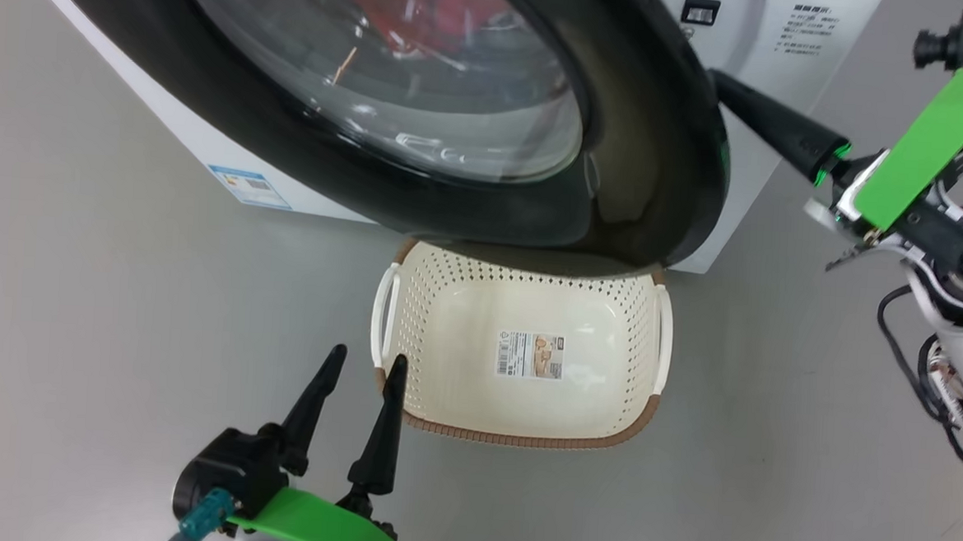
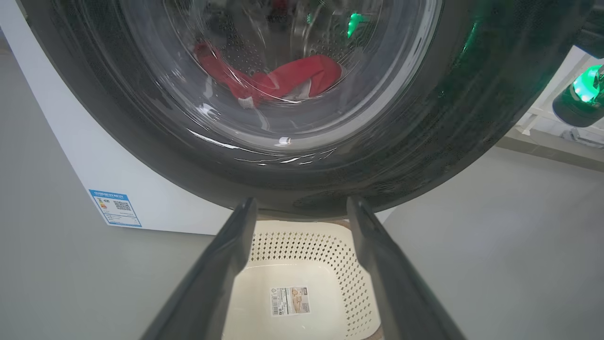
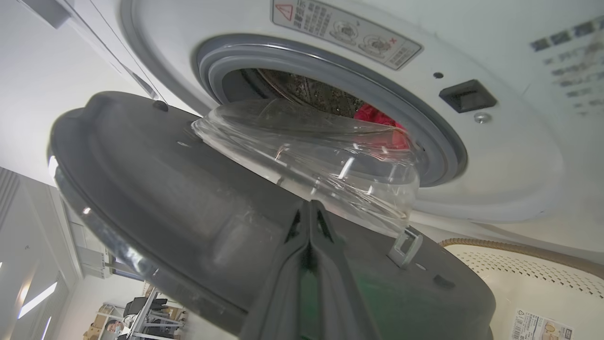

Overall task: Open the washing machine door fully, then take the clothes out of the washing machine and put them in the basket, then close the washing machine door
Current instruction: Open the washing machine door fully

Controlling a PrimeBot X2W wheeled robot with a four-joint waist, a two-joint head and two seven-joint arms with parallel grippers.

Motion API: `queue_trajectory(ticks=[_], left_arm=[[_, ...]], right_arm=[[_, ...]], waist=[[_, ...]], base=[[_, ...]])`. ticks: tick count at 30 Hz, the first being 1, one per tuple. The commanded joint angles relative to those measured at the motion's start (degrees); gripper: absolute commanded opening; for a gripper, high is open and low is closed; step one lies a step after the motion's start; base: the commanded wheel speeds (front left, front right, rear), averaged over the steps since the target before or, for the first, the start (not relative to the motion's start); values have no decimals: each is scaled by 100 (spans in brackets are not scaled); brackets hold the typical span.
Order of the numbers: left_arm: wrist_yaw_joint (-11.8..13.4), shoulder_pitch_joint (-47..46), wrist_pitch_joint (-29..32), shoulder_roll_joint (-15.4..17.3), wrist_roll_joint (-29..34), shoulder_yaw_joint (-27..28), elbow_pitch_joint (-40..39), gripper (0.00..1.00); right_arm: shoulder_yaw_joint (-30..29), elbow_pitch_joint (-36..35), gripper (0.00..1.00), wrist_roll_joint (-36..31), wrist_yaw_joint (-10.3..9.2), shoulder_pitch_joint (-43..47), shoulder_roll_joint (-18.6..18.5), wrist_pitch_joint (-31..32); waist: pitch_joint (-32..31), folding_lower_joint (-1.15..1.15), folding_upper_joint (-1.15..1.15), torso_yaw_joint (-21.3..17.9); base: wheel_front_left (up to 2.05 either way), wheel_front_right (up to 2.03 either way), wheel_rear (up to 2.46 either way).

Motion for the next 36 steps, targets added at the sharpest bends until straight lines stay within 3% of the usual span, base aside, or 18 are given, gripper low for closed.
queue_trajectory(ticks=[1,19,31,32,34,36], left_arm=[[-34,110,-70,54,1,226,-106,100],[-6,198,-70,54,0,297,-190,100],[-42,216,-70,54,-34,355,-251,100],[-46,221,-70,54,-32,359,-249,100],[-52,234,-70,54,-24,373,-242,100],[-91,249,-70,54,-19,399,-257,100]], right_arm=[[62,-211,0,-32,45,148,98,59],[22,-476,0,76,45,648,296,615],[-189,-449,0,-155,45,756,354,442],[-210,-446,5,-182,45,784,354,397],[-257,-440,27,-215,45,858,360,302],[-304,-435,32,-205,45,953,376,235]], waist=[[-75,0,0,-24],[-163,0,0,-76],[-235,0,0,-109],[-253,0,0,-118],[-297,0,0,-143],[-341,0,0,-179]], base=[[0,0,0],[0,0,0],[0,0,0],[0,0,0],[0,0,0],[0,0,0]])
